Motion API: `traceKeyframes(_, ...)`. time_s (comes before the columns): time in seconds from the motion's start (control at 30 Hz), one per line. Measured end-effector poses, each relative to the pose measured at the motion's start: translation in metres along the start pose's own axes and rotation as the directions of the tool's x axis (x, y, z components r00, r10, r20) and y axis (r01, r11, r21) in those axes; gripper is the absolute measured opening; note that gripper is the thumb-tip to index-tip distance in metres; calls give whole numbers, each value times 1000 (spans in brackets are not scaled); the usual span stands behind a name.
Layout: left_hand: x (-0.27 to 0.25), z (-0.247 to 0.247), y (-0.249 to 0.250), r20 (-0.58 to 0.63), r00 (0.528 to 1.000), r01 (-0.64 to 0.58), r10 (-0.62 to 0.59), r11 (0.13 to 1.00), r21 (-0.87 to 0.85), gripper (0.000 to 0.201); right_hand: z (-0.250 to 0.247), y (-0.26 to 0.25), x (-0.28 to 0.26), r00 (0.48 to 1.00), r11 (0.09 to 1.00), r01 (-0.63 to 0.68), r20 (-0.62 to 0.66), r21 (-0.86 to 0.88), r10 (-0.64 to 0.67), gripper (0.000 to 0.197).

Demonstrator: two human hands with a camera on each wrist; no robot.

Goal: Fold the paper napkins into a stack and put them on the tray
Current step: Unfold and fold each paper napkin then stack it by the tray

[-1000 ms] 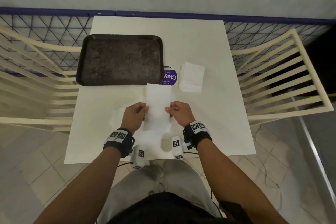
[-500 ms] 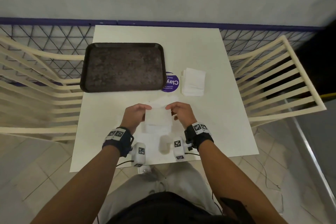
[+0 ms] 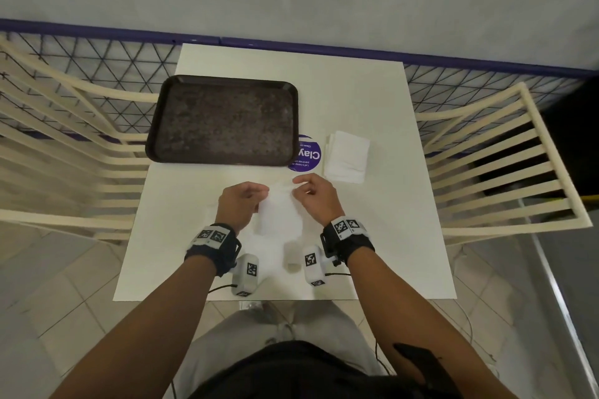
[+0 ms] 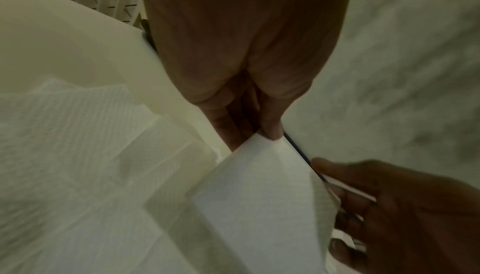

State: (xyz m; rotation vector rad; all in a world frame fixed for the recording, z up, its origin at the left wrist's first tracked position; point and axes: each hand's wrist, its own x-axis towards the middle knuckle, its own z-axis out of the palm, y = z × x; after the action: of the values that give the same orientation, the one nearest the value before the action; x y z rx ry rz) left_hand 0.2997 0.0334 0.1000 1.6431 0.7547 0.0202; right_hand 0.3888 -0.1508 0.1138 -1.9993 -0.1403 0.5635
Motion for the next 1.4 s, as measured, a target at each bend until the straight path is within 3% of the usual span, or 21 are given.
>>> traceKeyframes(0.1,0,7,3,43,994,-101,97,989,110,6,6,-4,3,996,987,88,40,-134,-83,24)
traceKeyframes(0.23,-2,14,9,74,981,-189,177,959,210,8,15,-6,8,988,951,155,66,-268,-143,13)
traceKeyframes(0.47,-2,12,9,-13,970,-233,241,947,221,11,-5,-3,12,995,977,96,8,-192,-96,10)
traceKeyframes(0.6,-2,13,10,1,970,-237,244,943,232,10,-13,-4,11,997,991,63,-34,-122,-68,6)
traceKeyframes(0.77,-4,21,15,-38,964,-245,265,931,269,12,-6,-7,6,995,998,34,-91,-52,-39,12)
traceKeyframes(0.87,-4,22,16,-50,964,-241,262,935,261,12,-2,-6,3,998,997,-52,-48,-61,49,28)
traceKeyframes(0.93,-2,22,16,-61,961,-247,271,933,261,11,1,-3,1,997,988,-81,-11,-129,80,24)
traceKeyframes(1.0,0,23,16,-67,964,-234,259,936,262,10,3,-1,1,997,985,-71,-11,-160,70,12)
traceKeyframes(1.13,5,25,15,-63,972,-202,225,944,260,15,-1,2,8,997,984,-68,-32,-167,63,15)
traceKeyframes(1.3,11,21,0,59,996,-77,64,961,264,21,-39,8,46,987,981,-103,-139,-165,81,7)
traceKeyframes(1.4,9,15,-13,111,994,-22,-16,944,329,20,-78,11,79,964,963,-171,-239,-210,119,24)
